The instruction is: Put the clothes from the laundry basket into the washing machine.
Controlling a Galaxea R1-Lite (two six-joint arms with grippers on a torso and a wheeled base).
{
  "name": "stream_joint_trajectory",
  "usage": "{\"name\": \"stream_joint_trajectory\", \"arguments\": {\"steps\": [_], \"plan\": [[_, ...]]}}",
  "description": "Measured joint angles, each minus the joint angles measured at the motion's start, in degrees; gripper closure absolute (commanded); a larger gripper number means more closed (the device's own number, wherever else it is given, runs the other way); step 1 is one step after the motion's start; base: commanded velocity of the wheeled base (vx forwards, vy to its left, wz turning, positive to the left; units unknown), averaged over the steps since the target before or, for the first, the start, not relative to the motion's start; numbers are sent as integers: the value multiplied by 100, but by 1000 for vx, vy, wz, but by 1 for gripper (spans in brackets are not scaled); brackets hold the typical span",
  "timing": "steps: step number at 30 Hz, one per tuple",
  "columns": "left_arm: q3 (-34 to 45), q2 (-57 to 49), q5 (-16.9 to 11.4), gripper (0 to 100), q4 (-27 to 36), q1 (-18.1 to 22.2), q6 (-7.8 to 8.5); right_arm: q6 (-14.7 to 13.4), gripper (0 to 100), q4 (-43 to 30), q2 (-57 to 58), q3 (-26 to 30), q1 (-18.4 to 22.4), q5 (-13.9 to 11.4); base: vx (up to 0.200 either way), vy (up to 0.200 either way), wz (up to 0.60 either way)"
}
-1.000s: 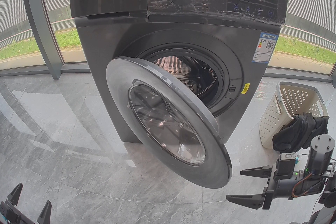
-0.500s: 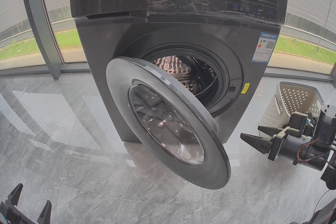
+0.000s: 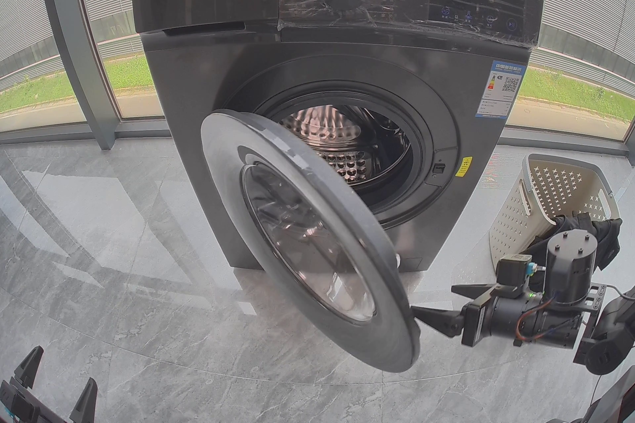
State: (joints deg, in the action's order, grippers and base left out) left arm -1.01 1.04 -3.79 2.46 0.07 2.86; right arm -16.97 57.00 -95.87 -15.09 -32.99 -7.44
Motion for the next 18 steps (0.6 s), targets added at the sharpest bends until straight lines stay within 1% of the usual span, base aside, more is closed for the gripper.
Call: {"name": "stream_joint_trajectory", "arguments": {"steps": [4, 5, 8, 10, 14, 18], "plan": [[0, 0, 0, 0, 0, 2, 2, 113, 0, 6, -24, 201, -343, 29, 0, 0, 0], [0, 0, 0, 0, -1, 2, 2, 116, 0, 6, -24, 215, -369, 35, 0, 0, 0], [0, 0, 2, 0, -1, -2, 2, 121, 0, 30, -38, 171, -380, 187, 0, 0, 0], [0, 0, 0, 0, -1, -2, 2, 112, 0, 44, -79, 77, -364, 400, 0, 0, 0], [0, 0, 0, 0, -1, 2, 2, 74, 0, 50, -302, -268, -304, 929, 0, 0, 0], [0, 0, 0, 0, -1, 0, 9, -27, 0, 55, -673, -709, -216, 1254, 0, 0, 0]]}}
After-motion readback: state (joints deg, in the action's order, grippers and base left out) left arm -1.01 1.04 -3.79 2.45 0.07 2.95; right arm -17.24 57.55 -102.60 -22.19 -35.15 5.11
